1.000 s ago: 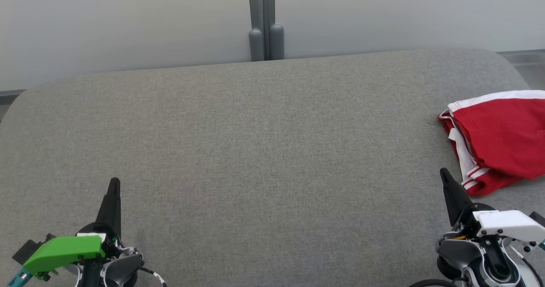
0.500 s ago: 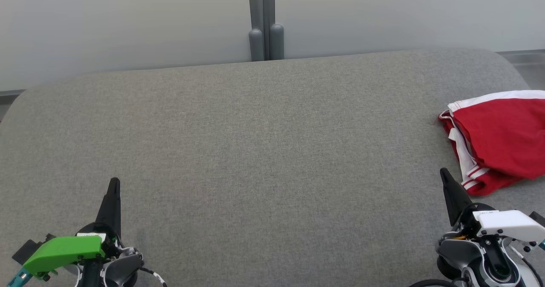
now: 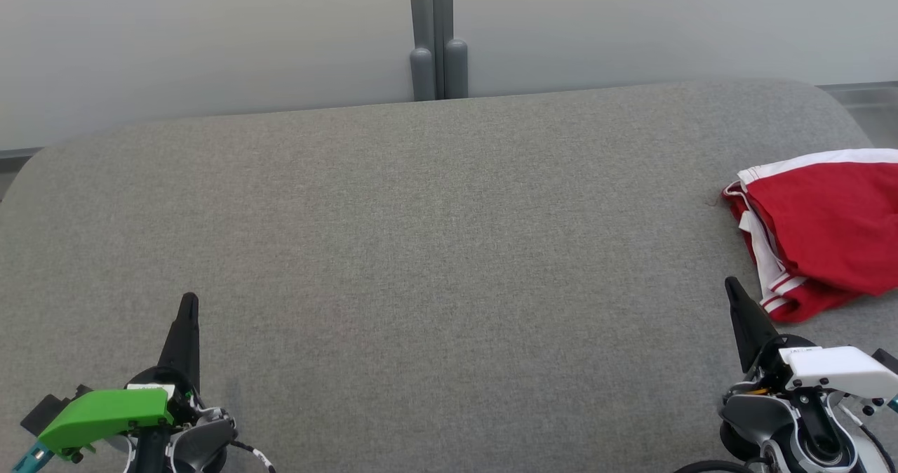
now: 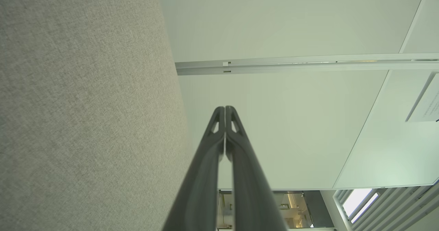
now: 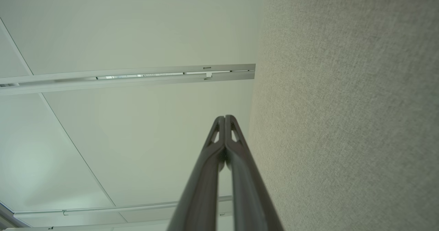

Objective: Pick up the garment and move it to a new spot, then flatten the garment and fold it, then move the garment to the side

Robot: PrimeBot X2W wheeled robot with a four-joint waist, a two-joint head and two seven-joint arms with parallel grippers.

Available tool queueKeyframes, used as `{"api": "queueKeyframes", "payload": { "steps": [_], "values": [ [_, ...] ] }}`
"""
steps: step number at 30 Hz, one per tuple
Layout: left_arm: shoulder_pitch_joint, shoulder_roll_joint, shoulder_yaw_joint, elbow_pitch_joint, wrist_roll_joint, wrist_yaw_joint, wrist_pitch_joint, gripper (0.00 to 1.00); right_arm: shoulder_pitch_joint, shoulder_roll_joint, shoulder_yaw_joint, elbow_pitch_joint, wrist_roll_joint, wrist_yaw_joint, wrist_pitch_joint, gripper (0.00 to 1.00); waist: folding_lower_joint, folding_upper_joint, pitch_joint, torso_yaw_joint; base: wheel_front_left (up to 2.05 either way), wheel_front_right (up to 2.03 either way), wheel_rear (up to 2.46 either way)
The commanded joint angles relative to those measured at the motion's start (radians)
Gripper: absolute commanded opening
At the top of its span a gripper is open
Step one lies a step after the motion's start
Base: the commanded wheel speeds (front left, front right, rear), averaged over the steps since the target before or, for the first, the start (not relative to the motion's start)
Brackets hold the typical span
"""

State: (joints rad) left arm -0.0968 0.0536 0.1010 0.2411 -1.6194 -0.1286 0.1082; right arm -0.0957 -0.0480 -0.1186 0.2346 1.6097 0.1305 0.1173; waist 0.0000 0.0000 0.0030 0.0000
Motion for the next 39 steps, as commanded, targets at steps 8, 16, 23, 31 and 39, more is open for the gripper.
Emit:
{"api": "queueKeyframes", "payload": {
  "steps": [8, 16, 23, 31, 39],
  "values": [
    [-0.015, 0.0, 0.005, -0.002, 0.004, -0.004, 0.003, 0.0, -0.008, -0.004, -0.002, 0.002, 0.007, 0.0, 0.002, 0.0, 0.0, 0.0, 0.0, 0.0, 0.0, 0.0, 0.0],
    [-0.015, 0.0, 0.006, -0.002, 0.005, -0.004, 0.003, 0.0, -0.008, -0.004, -0.002, 0.002, 0.007, 0.0, 0.002, 0.0, 0.0, 0.0, 0.0, 0.0, 0.0, 0.0, 0.0],
    [-0.015, 0.0, 0.006, -0.002, 0.005, -0.004, 0.004, 0.0, -0.008, -0.004, -0.002, 0.002, 0.007, 0.0, 0.002, 0.0, 0.0, 0.0, 0.0, 0.0, 0.0, 0.0, 0.0],
    [-0.015, -0.001, 0.007, -0.002, 0.006, -0.004, 0.003, 0.0, -0.008, -0.004, -0.002, 0.002, 0.007, 0.0, 0.002, 0.0, 0.0, 0.0, 0.0, 0.0, 0.0, 0.0, 0.0],
    [-0.016, -0.001, 0.007, -0.002, 0.006, -0.004, 0.004, 0.0, -0.008, -0.004, -0.002, 0.002, 0.007, 0.0, 0.002, 0.0, 0.0, 0.0, 0.0, 0.0, 0.0, 0.0, 0.0]
  ]
}}
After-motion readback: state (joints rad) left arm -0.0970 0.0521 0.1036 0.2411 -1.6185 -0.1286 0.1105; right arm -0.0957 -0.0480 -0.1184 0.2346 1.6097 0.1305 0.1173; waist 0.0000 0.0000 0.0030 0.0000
